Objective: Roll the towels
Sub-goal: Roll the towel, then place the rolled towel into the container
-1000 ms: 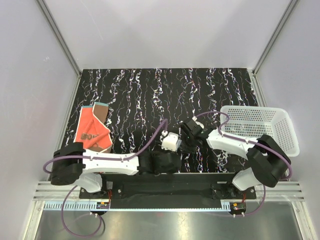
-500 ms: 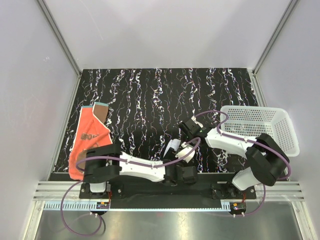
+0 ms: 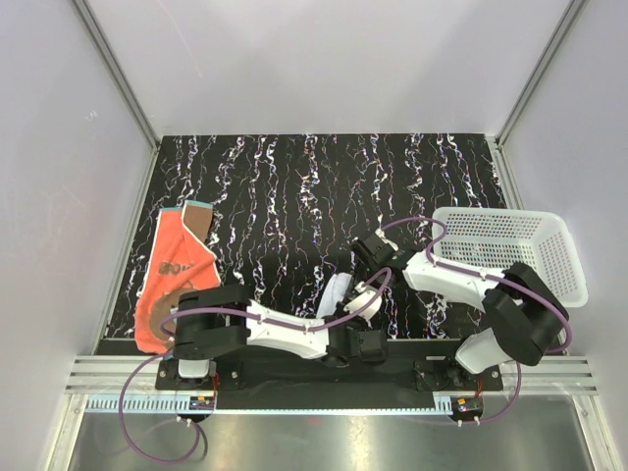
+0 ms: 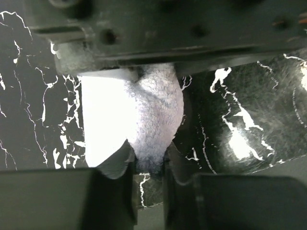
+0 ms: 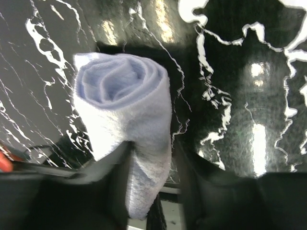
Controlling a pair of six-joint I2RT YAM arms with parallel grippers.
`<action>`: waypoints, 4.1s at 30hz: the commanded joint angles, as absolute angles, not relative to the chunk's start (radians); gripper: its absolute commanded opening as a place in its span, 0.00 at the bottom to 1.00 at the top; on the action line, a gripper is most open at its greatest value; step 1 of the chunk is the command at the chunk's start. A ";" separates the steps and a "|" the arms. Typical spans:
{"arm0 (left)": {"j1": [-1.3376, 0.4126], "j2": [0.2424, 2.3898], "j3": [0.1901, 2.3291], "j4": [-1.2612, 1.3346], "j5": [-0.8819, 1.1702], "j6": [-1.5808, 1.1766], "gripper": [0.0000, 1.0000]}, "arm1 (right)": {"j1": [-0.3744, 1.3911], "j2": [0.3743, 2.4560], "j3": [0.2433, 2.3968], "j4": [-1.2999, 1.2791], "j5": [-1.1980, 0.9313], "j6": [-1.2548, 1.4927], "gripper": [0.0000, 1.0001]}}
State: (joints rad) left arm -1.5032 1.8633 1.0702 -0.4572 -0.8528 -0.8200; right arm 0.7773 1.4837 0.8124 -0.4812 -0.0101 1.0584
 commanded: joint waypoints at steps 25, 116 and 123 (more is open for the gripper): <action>-1.240 1.390 0.445 0.158 -0.312 -0.953 0.00 | 0.581 1.082 0.724 -0.401 -0.090 0.995 0.78; -0.951 0.649 0.597 -0.571 -0.239 -0.701 0.85 | 0.089 1.502 1.215 -1.072 0.531 0.499 0.00; -0.951 0.615 0.609 -0.591 -0.256 -0.701 0.88 | 0.086 1.525 1.089 -0.780 0.010 0.391 0.00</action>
State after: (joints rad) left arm -0.9543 0.6270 0.5579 -0.5911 -0.2234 -0.7113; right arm 0.0864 1.5570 1.1328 -0.9596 0.3370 0.4465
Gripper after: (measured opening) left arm 0.866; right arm 0.297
